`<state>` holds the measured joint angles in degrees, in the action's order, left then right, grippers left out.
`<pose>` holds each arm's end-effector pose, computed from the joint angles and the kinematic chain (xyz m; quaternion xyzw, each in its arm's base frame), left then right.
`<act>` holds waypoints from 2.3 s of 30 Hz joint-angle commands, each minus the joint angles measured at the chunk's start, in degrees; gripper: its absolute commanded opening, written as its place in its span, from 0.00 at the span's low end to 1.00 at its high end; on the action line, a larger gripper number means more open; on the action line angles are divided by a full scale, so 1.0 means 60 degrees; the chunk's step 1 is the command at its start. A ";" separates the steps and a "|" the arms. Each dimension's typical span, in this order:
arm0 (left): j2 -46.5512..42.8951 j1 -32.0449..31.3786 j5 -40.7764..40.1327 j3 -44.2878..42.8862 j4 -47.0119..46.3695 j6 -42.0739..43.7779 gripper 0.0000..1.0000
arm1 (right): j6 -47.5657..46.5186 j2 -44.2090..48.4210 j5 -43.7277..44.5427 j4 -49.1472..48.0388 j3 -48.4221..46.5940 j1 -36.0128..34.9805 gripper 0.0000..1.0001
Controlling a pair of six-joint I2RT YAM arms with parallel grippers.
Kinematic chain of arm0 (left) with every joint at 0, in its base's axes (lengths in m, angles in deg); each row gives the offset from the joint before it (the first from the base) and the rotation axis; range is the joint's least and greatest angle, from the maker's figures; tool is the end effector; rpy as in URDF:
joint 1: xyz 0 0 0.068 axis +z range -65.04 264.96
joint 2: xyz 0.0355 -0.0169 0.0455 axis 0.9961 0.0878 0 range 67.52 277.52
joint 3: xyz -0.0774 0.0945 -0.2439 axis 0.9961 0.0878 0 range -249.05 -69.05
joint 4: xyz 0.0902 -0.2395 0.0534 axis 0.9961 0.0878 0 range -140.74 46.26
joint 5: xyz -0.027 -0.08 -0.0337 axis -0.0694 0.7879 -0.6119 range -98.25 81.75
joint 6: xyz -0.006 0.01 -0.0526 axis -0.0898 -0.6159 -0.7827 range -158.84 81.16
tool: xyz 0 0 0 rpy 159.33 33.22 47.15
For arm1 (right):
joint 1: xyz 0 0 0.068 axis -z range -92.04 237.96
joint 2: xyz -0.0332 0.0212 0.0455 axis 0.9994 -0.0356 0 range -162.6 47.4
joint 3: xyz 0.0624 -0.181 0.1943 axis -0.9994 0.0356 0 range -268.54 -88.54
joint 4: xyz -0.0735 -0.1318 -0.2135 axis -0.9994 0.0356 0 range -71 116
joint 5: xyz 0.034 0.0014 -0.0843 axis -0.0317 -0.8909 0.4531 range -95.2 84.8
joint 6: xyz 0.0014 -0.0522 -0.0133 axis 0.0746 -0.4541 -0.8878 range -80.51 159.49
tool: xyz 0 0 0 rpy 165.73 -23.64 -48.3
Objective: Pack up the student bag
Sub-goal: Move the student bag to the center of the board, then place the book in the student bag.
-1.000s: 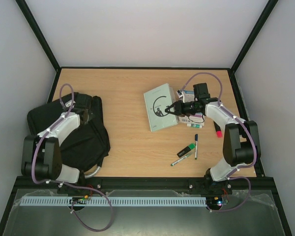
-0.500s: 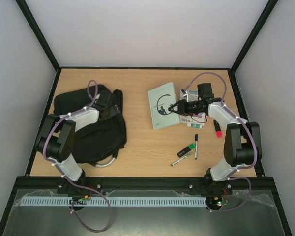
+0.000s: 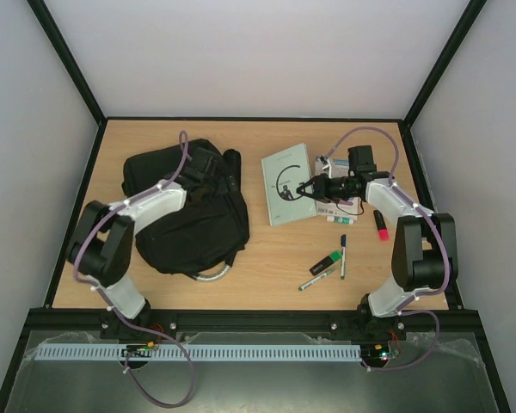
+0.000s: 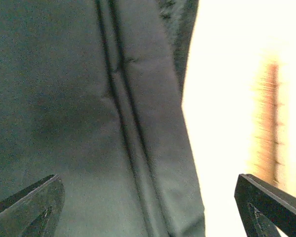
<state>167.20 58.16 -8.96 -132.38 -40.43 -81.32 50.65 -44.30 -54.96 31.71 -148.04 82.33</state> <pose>0.3326 -0.1675 0.1972 -0.1290 0.9203 -0.2052 0.3071 0.3316 0.0600 0.2291 -0.1207 0.8446 0.4352 0.2874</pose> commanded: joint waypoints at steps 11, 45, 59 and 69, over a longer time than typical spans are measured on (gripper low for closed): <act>-0.3495 -0.1859 -0.1016 0.0867 0.4743 0.1283 0.79 | -0.0314 0.0726 -0.0625 -0.0404 -0.0105 0.0101 0.01; -0.2369 -0.4806 -0.2023 0.0637 0.3811 0.2355 0.77 | -0.0771 0.1529 -0.0605 -0.0419 0.0005 0.1615 0.01; -0.0872 -0.4592 -0.2921 0.0231 0.8043 0.2514 0.63 | -0.0667 0.1565 -0.0768 -0.0520 0.0085 0.1627 0.01; -0.0838 -0.4965 -0.2951 0.0197 0.8295 0.2862 0.66 | -0.0672 0.1529 -0.0763 -0.0522 0.0089 0.1627 0.01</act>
<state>163.38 29.59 -26.32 -129.91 5.12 -65.38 46.63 -37.46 -54.46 31.90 -147.15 92.17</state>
